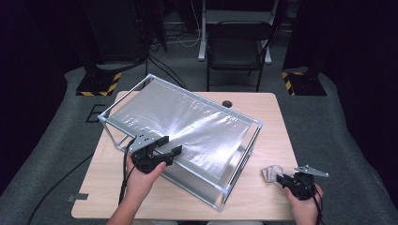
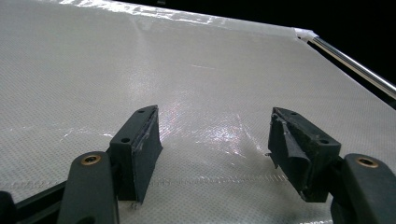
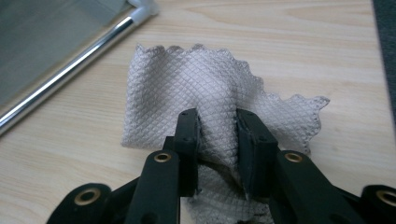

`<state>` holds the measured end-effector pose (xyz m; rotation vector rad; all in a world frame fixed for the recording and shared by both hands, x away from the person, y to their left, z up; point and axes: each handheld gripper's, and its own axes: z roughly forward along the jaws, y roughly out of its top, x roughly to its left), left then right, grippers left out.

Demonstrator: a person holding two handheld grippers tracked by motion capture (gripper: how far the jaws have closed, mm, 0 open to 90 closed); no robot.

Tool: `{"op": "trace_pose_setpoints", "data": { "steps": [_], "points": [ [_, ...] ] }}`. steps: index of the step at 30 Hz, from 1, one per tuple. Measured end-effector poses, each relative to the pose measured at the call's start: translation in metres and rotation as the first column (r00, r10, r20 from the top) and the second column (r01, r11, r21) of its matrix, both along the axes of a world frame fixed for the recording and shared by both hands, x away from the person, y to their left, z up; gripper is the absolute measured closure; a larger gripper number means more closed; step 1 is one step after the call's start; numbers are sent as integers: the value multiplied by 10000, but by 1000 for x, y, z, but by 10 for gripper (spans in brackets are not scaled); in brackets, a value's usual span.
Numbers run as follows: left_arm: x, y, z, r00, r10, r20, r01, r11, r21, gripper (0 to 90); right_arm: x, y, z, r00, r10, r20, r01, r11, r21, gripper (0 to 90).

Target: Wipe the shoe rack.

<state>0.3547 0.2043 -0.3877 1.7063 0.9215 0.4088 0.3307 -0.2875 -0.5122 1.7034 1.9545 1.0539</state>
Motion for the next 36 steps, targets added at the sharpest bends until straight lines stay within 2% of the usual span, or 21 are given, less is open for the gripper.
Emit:
{"op": "trace_pose_setpoints", "data": {
  "steps": [1,5,6,8,9,14,16,17,19,23,24,29,32,33,35,36],
  "points": [
    [0,0,0,10000,-46,43,46,10000,78,341,1,3,1,9999,125,-119,-125,9999,-16,717],
    [-1,-1,0,10000,-34,9,34,10000,-13,341,9,17,5,9989,425,191,-426,9991,49,718],
    [-1,-1,0,9999,-120,104,119,9999,82,341,11,20,7,9981,596,131,-597,9982,54,718],
    [-2,-2,0,9997,-203,107,202,9998,73,341,16,26,10,9965,768,339,-772,9970,90,718],
    [-4,-4,0,9997,-212,-79,211,9998,-65,342,17,30,13,9968,743,302,-751,9968,265,718],
    [-7,-7,0,9992,-398,-6,398,9992,8,341,27,46,20,9915,1188,524,-1205,9922,305,715],
    [-8,-9,0,9992,-400,36,400,9992,-8,342,31,52,21,9903,1312,450,-1322,9910,201,706],
    [-9,-9,1,9989,-473,-68,473,9989,-2,342,34,54,20,9899,1341,463,-1351,9906,201,692],
    [-10,-10,1,9987,-500,-32,500,9987,-1,341,38,58,19,9909,1304,338,-1313,9910,245,642],
    [-12,-10,2,9978,-660,-59,661,9978,99,341,45,67,15,9904,1375,158,-1376,9905,60,605],
    [-11,-10,2,9976,-698,-22,698,9974,163,341,46,69,14,9897,1406,268,-1406,9901,-40,595],
    [-11,-10,1,9976,-691,1,691,9975,137,341,53,75,14,9926,1210,88,-1209,9926,-45,579],
    [-12,-12,1,9976,-682,68,680,9973,281,341,59,78,10,9938,1115,34,-1113,9934,-265,573],
    [-12,-12,1,9977,-679,75,677,9973,270,341,60,78,9,9925,1220,29,-1217,9913,-497,573],
    [-12,-11,0,9976,-692,50,691,9975,171,341,60,83,6,9960,890,-76,-891,9959,-169,574],
    [-11,-11,0,9973,-730,59,728,9972,182,341,61,82,5,9945,1045,1,-1045,9939,-361,575]
  ]
}}
